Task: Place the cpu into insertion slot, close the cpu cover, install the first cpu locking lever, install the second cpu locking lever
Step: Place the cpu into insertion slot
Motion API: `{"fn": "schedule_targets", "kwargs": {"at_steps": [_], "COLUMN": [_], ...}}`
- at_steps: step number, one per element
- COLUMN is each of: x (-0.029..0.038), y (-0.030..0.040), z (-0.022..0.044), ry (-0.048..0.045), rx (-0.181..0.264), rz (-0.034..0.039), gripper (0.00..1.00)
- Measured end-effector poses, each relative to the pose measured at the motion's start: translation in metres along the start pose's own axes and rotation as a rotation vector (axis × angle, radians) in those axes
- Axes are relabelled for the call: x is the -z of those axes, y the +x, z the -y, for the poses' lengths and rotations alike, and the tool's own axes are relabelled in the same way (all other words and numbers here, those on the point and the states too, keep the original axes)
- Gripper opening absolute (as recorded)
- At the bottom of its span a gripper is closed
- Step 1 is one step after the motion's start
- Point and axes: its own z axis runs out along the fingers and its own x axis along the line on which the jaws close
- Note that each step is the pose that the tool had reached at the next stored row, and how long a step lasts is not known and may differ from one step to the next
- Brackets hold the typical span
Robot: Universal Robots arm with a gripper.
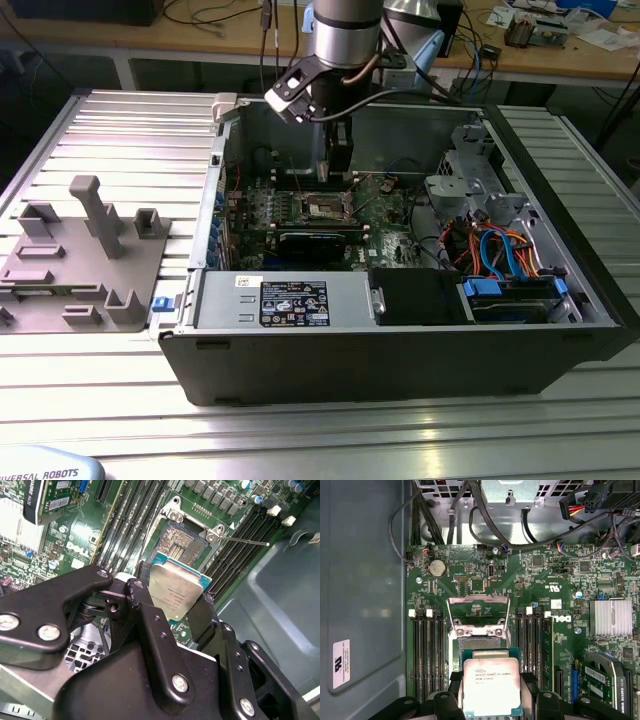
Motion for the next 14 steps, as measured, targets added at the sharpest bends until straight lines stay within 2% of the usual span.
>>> {"fn": "schedule_targets", "kwargs": {"at_steps": [14], "x": [-0.0041], "y": [0.0], "z": [0.0001], "ry": [0.0], "rx": [0.0], "rz": [0.0], "gripper": [0.54]}}
